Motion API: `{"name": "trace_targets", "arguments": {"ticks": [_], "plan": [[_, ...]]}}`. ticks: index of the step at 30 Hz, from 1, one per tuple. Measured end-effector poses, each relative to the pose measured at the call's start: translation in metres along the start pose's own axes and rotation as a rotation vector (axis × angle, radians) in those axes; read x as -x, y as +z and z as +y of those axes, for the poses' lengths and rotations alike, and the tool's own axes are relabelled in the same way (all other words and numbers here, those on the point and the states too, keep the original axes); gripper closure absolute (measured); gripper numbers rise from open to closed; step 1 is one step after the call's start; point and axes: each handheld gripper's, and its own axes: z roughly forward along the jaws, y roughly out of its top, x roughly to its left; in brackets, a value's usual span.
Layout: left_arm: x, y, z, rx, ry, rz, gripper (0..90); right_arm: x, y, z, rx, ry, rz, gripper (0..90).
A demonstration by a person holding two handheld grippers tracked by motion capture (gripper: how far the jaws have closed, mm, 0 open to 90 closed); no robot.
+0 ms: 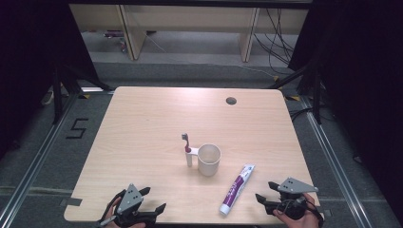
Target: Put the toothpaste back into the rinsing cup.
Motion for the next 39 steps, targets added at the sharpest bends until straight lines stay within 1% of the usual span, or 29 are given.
{"name": "trace_targets", "arguments": {"ticks": [1,2,3,4,5,6,7,8,9,11,12,13,14,15,17,18,21,22,25,26,27,29,30,32,33,36,37,38,39], "plan": [[0.0,0.0,0.0,-0.008,0.003,0.002,21.6,0.0,-0.001,0.002,0.015,-0.042,0.013,38.8],[0.0,0.0,0.0,-0.008,0.003,0.002,21.6,0.0,-0.001,0.002,0.015,-0.042,0.013,38.8],[0.0,-0.001,0.0,-0.009,0.005,0.005,21.6,0.0,-0.001,0.002,0.031,-0.061,0.007,38.7],[0.0,0.0,0.0,-0.007,0.007,0.003,21.5,-0.003,-0.002,0.004,0.029,-0.04,0.019,38.2],[-0.002,-0.002,0.001,-0.032,0.034,0.01,21.6,-0.003,-0.002,0.005,0.036,-0.063,0.02,38.1],[0.0,-0.001,0.0,-0.021,0.02,0.002,21.5,-0.007,-0.002,0.005,0.013,-0.021,0.039,37.8],[0.0,-0.001,0.0,-0.019,0.021,0.001,21.5,-0.006,-0.001,0.006,0.026,-0.06,0.025,37.8],[0.0,-0.001,0.0,-0.019,0.021,0.001,21.6,-0.01,-0.001,0.006,0.008,-0.022,0.036,37.8],[0.001,0.0,0.0,-0.009,0.015,-0.001,21.5,-0.01,0.001,0.007,0.015,-0.053,0.038,38.0],[0.001,0.0,0.0,-0.013,0.015,0.002,21.6,-0.014,0.001,0.01,-0.001,-0.037,0.042,37.9],[0.001,0.0,0.0,-0.012,0.016,0.0,21.6,-0.015,0.002,0.011,0.006,-0.051,0.044,37.9],[0.001,0.0,0.0,-0.01,0.015,0.0,21.6,-0.018,0.002,0.012,-0.008,-0.016,0.048,37.9],[0.001,0.0,0.0,-0.004,0.013,-0.001,21.6,-0.017,0.003,0.014,0.001,-0.045,0.06,38.0],[0.001,0.0,0.0,-0.004,0.014,-0.001,21.5,-0.021,0.005,0.018,-0.001,-0.062,0.064,41.9],[0.001,0.0,0.0,-0.014,0.021,0.002,21.6,-0.022,0.005,0.019,-0.002,-0.07,0.067,42.6],[0.001,0.0,0.0,-0.013,0.02,0.0,21.6,-0.024,0.006,0.021,-0.001,-0.081,0.07,42.9],[0.002,0.0,0.0,-0.015,0.021,-0.002,21.6,-0.032,0.011,0.025,-0.013,-0.087,0.088,45.8],[0.002,0.0,0.0,-0.015,0.021,-0.002,21.5,-0.033,0.014,0.027,-0.015,-0.114,0.097,47.7],[0.001,0.0,0.0,-0.013,0.017,-0.002,21.6,-0.037,0.018,0.031,-0.026,-0.117,0.111,53.4],[0.001,0.0,0.0,-0.021,0.024,-0.002,21.6,-0.039,0.02,0.032,-0.025,-0.121,0.121,55.3],[0.001,0.0,0.0,-0.014,0.021,-0.004,21.6,-0.042,0.022,0.035,-0.023,-0.144,0.13,63.0],[0.002,0.0,0.0,-0.018,0.018,-0.004,21.6,-0.047,0.024,0.037,-0.026,-0.155,0.137,67.2],[0.001,0.0,0.0,-0.028,0.029,-0.005,21.6,-0.047,0.024,0.037,-0.026,-0.155,0.137,67.2],[0.001,0.0,0.0,-0.027,0.028,-0.006,21.6,-0.05,0.029,0.04,-0.025,-0.189,0.146,71.6],[0.001,0.0,0.0,-0.027,0.026,-0.006,21.6,-0.054,0.033,0.041,-0.037,-0.194,0.16,75.4],[0.001,0.0,0.0,-0.027,0.025,-0.007,21.7,-0.056,0.037,0.043,-0.036,-0.206,0.163,78.9],[0.001,0.0,0.0,-0.028,0.026,-0.007,21.8,-0.06,0.041,0.044,-0.043,-0.217,0.178,81.3],[0.001,0.0,0.0,-0.028,0.027,-0.007,21.8,-0.06,0.041,0.044,-0.043,-0.217,0.178,81.3],[0.001,0.0,0.0,-0.028,0.029,-0.007,21.8,-0.063,0.045,0.046,-0.05,-0.234,0.191,85.2]]}}
